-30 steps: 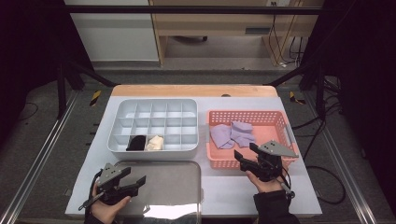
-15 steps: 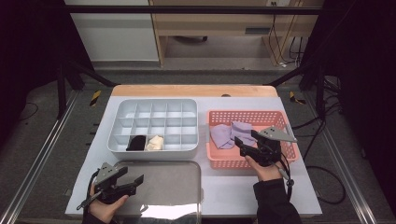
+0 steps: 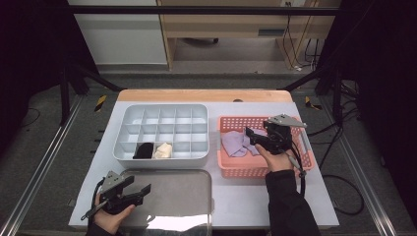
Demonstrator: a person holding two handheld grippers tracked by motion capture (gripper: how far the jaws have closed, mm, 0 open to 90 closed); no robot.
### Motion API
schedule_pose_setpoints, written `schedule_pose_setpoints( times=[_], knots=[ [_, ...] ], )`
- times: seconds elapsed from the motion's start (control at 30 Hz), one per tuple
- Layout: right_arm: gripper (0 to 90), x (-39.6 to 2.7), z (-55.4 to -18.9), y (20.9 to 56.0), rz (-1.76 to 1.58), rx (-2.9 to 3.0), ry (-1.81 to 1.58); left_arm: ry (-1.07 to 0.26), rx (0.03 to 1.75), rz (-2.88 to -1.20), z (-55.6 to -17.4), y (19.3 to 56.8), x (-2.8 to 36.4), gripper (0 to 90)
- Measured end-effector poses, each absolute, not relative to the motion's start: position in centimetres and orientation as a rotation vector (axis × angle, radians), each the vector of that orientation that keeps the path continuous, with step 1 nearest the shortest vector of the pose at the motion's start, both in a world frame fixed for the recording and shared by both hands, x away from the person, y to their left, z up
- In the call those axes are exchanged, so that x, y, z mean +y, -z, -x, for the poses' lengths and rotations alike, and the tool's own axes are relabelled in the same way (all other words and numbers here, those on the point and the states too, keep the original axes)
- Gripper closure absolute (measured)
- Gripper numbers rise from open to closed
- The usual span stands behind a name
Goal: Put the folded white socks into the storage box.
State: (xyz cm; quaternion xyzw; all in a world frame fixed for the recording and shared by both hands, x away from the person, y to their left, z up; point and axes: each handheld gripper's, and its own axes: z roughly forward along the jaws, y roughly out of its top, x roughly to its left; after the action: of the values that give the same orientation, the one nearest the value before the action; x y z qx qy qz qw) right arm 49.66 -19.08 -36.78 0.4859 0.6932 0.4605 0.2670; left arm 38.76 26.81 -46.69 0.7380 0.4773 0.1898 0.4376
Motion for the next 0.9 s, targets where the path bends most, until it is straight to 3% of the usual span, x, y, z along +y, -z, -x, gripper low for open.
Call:
schedule_pose_setpoints(
  times=[0.9],
  knots=[
    [29.7, -18.5, -56.1, 38.5, -1.382, 1.900, -1.113, -0.495, 1.209, -1.832, -38.9, 47.0, 27.3, 37.6]
  ],
)
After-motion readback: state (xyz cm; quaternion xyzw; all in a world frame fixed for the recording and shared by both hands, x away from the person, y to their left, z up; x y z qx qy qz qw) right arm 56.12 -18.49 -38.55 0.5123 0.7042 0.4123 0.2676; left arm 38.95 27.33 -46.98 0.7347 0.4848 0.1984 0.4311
